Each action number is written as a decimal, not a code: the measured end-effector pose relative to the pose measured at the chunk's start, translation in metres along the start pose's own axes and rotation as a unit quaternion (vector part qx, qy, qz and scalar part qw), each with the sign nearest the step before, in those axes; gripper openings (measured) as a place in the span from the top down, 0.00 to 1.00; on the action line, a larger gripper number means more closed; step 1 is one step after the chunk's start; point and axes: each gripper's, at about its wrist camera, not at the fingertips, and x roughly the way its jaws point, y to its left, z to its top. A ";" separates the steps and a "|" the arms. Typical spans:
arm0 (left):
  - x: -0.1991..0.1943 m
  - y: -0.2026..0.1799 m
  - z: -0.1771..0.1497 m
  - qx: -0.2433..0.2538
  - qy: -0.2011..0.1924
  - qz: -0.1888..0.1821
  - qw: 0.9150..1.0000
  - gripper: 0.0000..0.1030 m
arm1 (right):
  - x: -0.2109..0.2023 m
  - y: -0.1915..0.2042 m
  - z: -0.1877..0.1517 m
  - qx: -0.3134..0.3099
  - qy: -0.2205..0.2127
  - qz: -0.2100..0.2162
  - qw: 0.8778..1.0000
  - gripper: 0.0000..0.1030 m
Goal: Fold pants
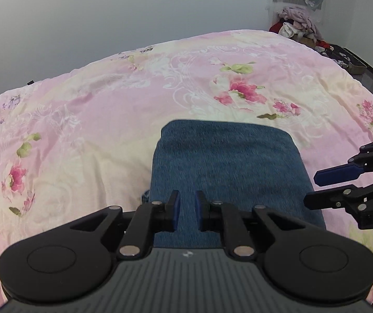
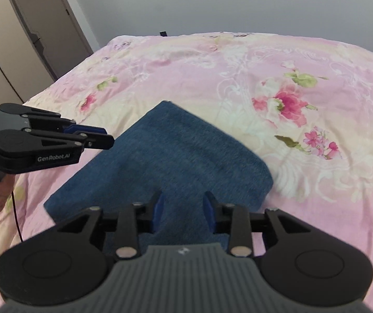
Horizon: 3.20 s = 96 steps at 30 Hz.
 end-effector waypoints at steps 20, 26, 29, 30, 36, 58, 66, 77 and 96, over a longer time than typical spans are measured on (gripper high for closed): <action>-0.015 -0.004 -0.047 -0.037 -0.006 0.058 0.998 0.83 | 0.000 0.023 -0.030 -0.003 0.020 -0.060 0.998 0.68; -0.120 -0.030 -0.046 -0.096 -0.134 0.092 0.982 0.44 | -0.102 0.049 -0.021 -0.014 -0.063 -0.058 0.996 0.31; -0.172 -0.057 -0.051 -0.107 -0.181 0.127 0.969 0.23 | -0.156 0.068 -0.032 -0.030 -0.116 -0.063 0.991 0.29; -0.187 -0.065 -0.055 -0.110 -0.194 0.136 0.965 0.20 | -0.173 0.074 -0.037 -0.036 -0.133 -0.065 0.988 0.28; -0.271 -0.113 -0.086 -0.154 -0.278 0.172 0.932 0.00 | -0.263 0.108 -0.087 -0.067 -0.222 -0.074 0.970 0.12; -0.251 -0.170 -0.170 -0.211 -0.129 0.174 0.953 0.00 | -0.283 0.129 -0.225 -0.059 -0.191 -0.122 0.972 0.05; -0.251 -0.178 -0.175 -0.215 -0.124 0.161 0.955 0.00 | -0.283 0.129 -0.220 -0.071 -0.195 -0.130 0.970 0.05; -0.255 -0.178 -0.171 -0.214 -0.129 0.161 0.955 0.00 | -0.289 0.129 -0.220 -0.066 -0.199 -0.131 0.969 0.05; -0.257 -0.180 -0.167 -0.210 -0.131 0.159 0.956 0.00 | -0.290 0.128 -0.220 -0.061 -0.195 -0.131 0.970 0.05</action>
